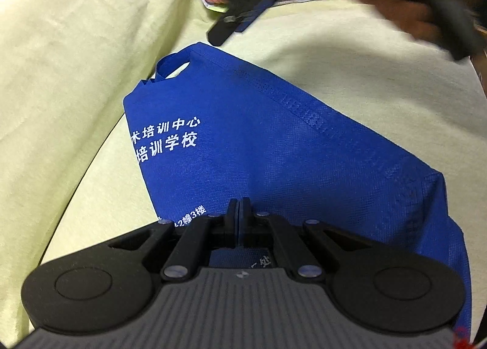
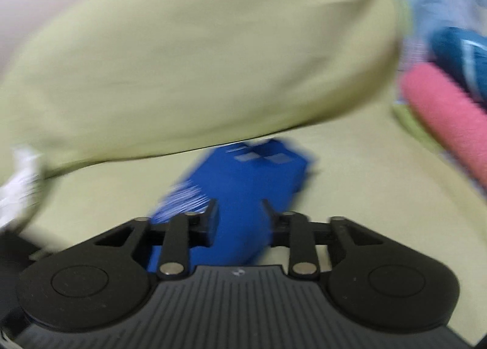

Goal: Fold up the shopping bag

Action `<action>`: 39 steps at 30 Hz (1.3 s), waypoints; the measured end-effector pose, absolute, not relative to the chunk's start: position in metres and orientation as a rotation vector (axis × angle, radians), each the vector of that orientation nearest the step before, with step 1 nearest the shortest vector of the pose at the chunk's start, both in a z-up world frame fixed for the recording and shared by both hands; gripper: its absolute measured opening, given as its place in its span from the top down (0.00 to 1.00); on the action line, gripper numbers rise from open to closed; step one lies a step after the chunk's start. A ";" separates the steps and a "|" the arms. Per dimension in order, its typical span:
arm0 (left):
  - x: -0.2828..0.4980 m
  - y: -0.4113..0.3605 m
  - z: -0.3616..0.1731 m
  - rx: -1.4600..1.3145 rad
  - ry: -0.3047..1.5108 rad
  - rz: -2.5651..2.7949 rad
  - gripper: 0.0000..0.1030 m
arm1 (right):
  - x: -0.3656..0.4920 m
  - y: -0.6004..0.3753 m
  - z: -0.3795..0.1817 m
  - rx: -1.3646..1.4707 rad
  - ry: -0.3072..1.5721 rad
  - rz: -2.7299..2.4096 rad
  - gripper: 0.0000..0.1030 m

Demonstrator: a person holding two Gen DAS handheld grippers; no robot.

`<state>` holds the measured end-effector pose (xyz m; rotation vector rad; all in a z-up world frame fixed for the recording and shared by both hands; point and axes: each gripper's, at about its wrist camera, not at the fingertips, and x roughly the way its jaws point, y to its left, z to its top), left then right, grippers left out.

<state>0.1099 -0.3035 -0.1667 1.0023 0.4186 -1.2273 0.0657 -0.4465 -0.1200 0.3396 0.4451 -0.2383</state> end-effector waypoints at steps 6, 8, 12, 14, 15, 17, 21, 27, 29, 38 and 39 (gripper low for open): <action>0.107 -0.299 -0.164 1.009 0.397 -1.230 1.00 | 0.030 -0.392 -0.156 0.468 0.584 -0.138 0.97; 0.102 -0.292 -0.163 1.036 0.375 -1.245 1.00 | 0.024 -0.382 -0.167 0.482 0.604 -0.148 1.00; 0.106 -0.263 -0.161 1.064 0.397 -1.280 1.00 | 0.020 -0.375 -0.167 0.471 0.630 -0.182 1.00; 0.109 -0.244 -0.158 1.060 0.436 -1.284 1.00 | 0.023 -0.374 -0.168 0.450 0.642 -0.182 1.00; 0.109 -0.234 -0.156 1.058 0.452 -1.277 1.00 | 0.022 -0.373 -0.169 0.443 0.642 -0.180 1.00; 0.109 -0.218 -0.154 1.057 0.476 -1.251 1.00 | 0.021 -0.373 -0.170 0.441 0.642 -0.180 1.00; 0.102 -0.189 -0.146 1.017 0.505 -1.199 1.00 | 0.017 -0.368 -0.169 0.435 0.651 -0.197 1.00; 0.082 -0.145 -0.128 0.925 0.509 -1.157 1.00 | 0.010 -0.368 -0.168 0.452 0.661 -0.210 1.00; 0.072 -0.140 -0.130 0.909 0.511 -1.162 1.00 | 0.015 -0.367 -0.170 0.457 0.660 -0.214 1.00; 0.037 -0.158 -0.135 0.883 0.475 -1.209 1.00 | 0.017 -0.365 -0.168 0.459 0.672 -0.228 1.00; 0.036 -0.160 -0.133 0.879 0.461 -1.207 1.00 | 0.017 -0.366 -0.168 0.459 0.673 -0.226 1.00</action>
